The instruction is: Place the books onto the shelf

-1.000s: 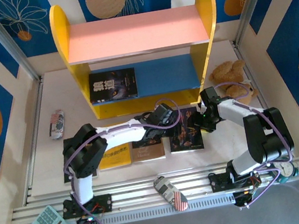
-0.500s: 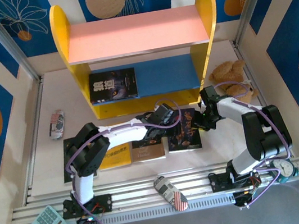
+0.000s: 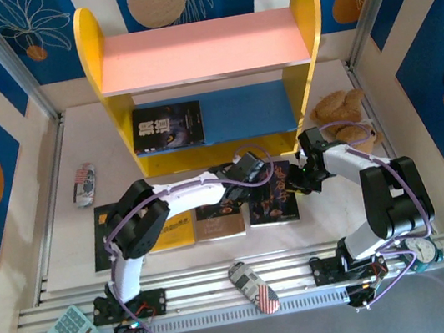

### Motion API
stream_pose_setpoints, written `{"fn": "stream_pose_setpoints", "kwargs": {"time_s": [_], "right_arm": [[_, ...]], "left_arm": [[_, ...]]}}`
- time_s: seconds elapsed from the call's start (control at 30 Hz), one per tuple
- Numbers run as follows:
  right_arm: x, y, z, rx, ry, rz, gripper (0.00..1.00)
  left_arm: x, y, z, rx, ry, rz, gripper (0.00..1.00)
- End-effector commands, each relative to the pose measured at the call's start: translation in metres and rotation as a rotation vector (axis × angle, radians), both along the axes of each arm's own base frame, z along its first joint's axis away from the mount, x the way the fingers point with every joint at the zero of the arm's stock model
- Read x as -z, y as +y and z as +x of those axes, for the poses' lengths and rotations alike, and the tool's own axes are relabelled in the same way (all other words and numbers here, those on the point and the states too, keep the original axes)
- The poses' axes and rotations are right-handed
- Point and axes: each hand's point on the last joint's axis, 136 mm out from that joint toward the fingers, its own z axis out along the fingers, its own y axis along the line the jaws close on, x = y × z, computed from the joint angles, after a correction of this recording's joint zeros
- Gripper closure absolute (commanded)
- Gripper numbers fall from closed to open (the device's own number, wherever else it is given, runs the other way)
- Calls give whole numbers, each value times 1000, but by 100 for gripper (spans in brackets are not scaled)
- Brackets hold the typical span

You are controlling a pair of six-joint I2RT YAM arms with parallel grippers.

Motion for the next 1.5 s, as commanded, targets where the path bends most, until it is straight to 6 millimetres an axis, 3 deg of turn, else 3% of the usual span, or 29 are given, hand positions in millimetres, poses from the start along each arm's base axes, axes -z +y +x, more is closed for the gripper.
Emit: {"fn": "stream_pose_setpoints", "kwargs": {"time_s": [0.0, 0.1, 0.2, 0.33, 0.47, 0.7, 0.93, 1.2, 1.3, 1.47], "right_arm": [[-2, 13, -2, -32, -18, 63, 80], [-4, 15, -3, -37, -22, 76, 80], [-6, 17, -5, -47, -28, 80, 80], [-9, 22, -9, -68, -34, 85, 80], [-10, 30, -13, -89, -39, 92, 81], [-15, 50, -11, -128, -57, 128, 81], [-25, 75, -4, -177, -81, 148, 81], [-25, 111, -1, -252, -90, 168, 81], [-24, 124, 0, -281, -91, 177, 81], [-18, 131, 1, -293, -76, 160, 81]], "left_arm": [[1, -35, -13, 104, 3, -93, 35], [-33, -60, -26, 188, -11, -255, 35], [-67, -73, -33, 235, -26, -386, 35], [-102, -73, -37, 250, -63, -469, 35], [-118, -63, -39, 245, -93, -468, 35], [-114, -44, -43, 217, -103, -437, 35], [-97, -16, -45, 179, -101, -334, 35], [-73, 50, -43, 81, -137, -113, 35], [-69, 66, -42, 64, -148, -77, 34], [-63, 95, -37, 7, -153, -9, 34]]}}
